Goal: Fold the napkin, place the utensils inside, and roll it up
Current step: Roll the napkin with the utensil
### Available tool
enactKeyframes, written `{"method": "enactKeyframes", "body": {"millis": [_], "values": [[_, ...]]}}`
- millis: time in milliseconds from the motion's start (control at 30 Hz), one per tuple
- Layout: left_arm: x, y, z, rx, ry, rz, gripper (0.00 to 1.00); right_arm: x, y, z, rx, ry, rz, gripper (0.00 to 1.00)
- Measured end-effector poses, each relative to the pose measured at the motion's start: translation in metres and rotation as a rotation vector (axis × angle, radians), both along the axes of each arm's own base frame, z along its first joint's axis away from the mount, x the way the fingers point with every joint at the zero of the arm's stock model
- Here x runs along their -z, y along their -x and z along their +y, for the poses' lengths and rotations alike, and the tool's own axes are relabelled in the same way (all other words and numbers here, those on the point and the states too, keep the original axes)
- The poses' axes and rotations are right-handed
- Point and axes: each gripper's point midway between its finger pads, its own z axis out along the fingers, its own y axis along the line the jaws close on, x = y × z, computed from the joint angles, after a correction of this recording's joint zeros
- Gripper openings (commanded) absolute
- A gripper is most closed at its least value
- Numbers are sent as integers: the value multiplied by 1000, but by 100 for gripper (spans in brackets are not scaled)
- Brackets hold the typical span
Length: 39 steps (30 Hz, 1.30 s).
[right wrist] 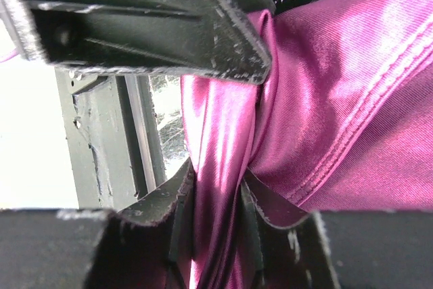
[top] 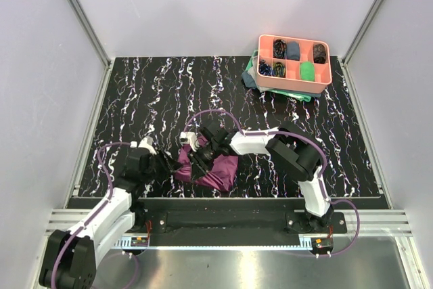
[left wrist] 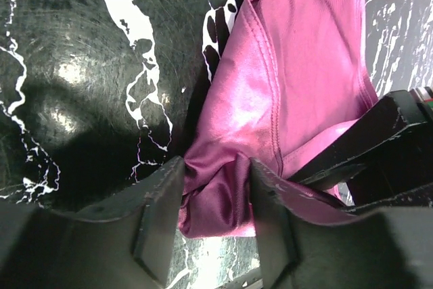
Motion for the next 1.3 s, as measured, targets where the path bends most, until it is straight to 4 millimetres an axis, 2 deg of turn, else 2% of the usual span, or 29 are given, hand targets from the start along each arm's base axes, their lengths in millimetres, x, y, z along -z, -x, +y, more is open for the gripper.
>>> {"method": "enactKeyframes", "body": {"millis": [133,233,300,367,467,600,700,833,867,933,1000,1067,1133,1300], "values": [[4,0,0,11,-13,18,31,-1,0,1,-1,3,9,38],[6,1,0,20,-21,27,27,-2,1,1,-2,5,18,45],[7,1,0,30,-29,34,23,-3,2,1,-2,6,24,55],[7,1,-1,40,-36,40,22,-6,3,2,-2,6,33,65],[7,0,-2,61,-49,52,22,-12,0,2,12,8,15,72],[7,-2,-3,86,-63,60,21,-21,-12,-3,71,43,-50,77],[8,-3,-4,101,-69,68,20,-43,-22,-5,119,31,-126,79],[7,-4,-5,112,-75,76,19,-95,-28,-10,176,-40,-246,78],[7,-4,-5,114,-76,77,19,-111,-25,-10,182,-68,-275,78],[7,-4,-5,115,-78,80,19,-130,-12,-8,171,-105,-294,77],[7,-5,-5,118,-80,84,19,-138,8,-5,145,-125,-286,75],[8,-5,-4,120,-83,86,19,-132,27,-3,122,-111,-255,74],[7,-5,-4,121,-85,89,18,-112,45,-11,105,-57,-204,73],[7,-5,-4,121,-85,90,18,-72,59,-37,120,88,-121,72]]}}
